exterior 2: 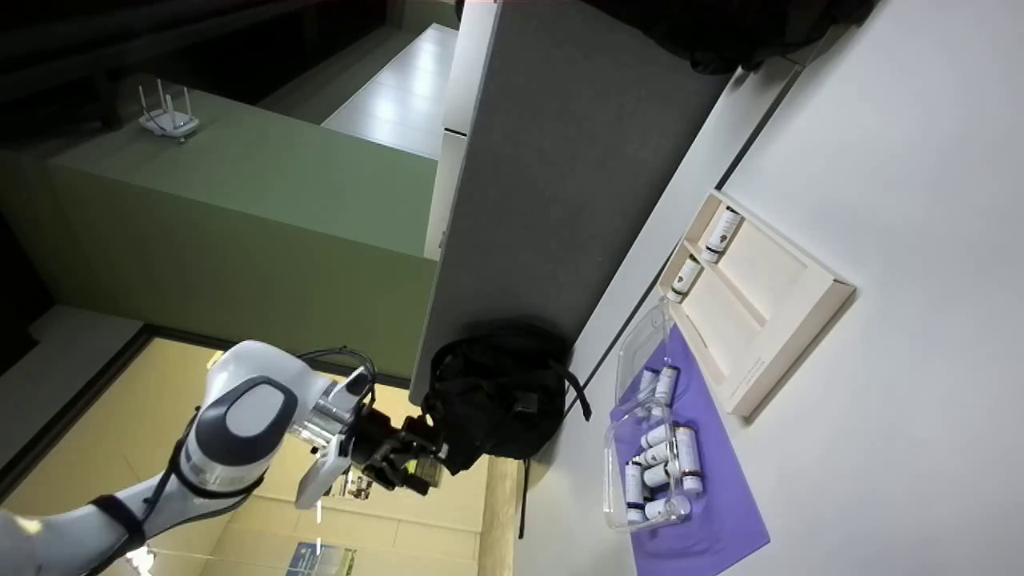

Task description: Close the clear container

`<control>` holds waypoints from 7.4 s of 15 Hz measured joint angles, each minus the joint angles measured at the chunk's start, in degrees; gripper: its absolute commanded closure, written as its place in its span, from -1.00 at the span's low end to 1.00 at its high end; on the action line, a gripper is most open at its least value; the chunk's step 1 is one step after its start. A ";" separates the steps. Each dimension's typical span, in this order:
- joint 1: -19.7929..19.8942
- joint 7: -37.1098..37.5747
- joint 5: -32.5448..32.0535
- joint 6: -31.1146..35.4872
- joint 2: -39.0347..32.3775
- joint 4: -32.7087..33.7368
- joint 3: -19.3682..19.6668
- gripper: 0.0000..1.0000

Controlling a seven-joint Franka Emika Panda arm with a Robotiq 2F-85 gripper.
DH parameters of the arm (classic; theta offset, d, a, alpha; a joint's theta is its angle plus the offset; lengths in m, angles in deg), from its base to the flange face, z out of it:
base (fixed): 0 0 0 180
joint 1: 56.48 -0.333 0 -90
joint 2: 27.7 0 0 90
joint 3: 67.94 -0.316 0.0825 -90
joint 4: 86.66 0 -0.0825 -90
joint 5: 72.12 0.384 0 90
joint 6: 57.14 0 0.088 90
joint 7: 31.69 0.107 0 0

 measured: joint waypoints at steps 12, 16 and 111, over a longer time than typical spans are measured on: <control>-2.17 8.10 -9.56 -1.78 -14.50 19.83 -0.02 -1.00; -2.31 7.81 -13.72 -1.54 -15.43 20.14 0.26 -1.00; -10.10 5.35 -42.01 -35.76 -71.57 83.78 16.47 -1.00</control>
